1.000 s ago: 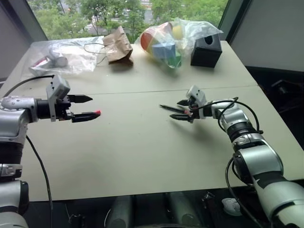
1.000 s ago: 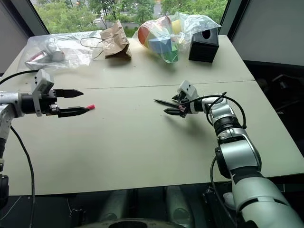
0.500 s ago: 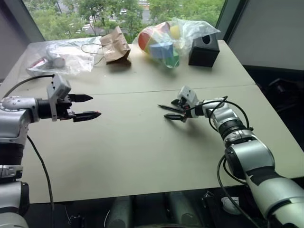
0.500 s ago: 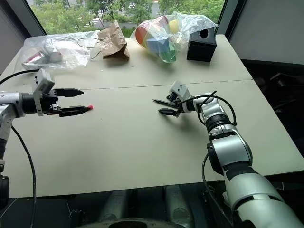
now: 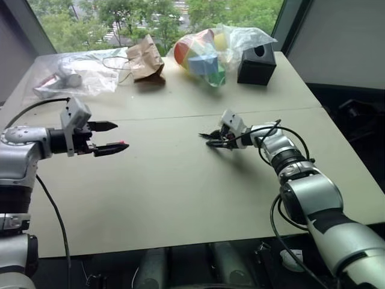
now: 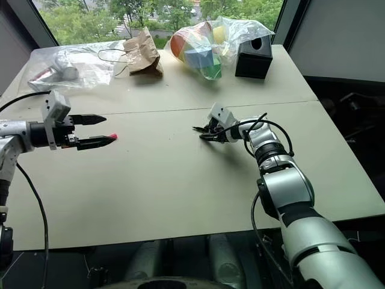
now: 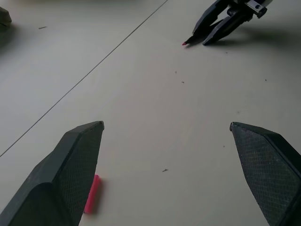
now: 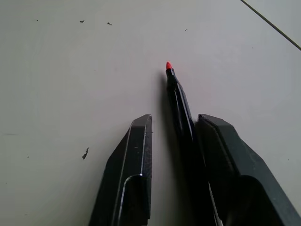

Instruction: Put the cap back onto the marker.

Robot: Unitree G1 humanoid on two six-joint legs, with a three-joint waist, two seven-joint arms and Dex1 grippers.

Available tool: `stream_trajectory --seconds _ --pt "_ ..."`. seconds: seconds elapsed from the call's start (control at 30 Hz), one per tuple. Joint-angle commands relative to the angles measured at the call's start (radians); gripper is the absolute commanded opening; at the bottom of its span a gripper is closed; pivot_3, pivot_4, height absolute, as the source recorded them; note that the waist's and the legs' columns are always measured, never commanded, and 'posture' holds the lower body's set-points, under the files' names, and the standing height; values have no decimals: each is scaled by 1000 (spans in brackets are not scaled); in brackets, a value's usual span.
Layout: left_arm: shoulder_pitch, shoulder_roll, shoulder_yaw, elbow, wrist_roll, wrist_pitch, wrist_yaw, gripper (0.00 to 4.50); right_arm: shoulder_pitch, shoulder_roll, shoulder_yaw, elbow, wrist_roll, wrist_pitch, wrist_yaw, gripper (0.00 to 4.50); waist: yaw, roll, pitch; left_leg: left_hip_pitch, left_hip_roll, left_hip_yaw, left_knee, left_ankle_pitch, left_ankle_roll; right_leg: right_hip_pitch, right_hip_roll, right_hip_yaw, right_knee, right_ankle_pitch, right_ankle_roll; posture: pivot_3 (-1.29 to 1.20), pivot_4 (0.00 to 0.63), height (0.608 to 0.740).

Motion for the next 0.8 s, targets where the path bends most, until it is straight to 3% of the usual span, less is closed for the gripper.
stream_trajectory --seconds 0.03,0.27,0.4,0.57,0.8 --pt "3 7 41 -24 -11 -13 9 4500 -14 6 -14 11 -2 7 5 51 0 0 0 0 0 0 0 0 0 0 0 0 0 0 0 0 150 740" --pt "-3 13 42 5 4 -37 17 4500 -35 -11 -28 -15 6 5 25 51 1 0 0 0 0 0 0 0 0 0 0 0 0 0 0 0 150 740" --pt "-58 39 17 150 84 -153 18 4500 -76 -34 -8 -97 1 24 101 51 1 0 0 0 0 0 0 0 0 0 0 0 0 0 0 0 150 740" --pt "-164 66 -38 392 211 -339 -8 4500 -66 -58 33 -405 20 190 227 51 1 1 0 -1 0 0 -1 0 0 -2 0 0 0 0 0 0 150 740" --pt "-335 24 -71 734 302 -478 9 4500 86 -17 46 -961 134 491 213 51 11 0 0 -5 0 -2 0 0 0 -4 0 -3 0 0 0 0 150 740"
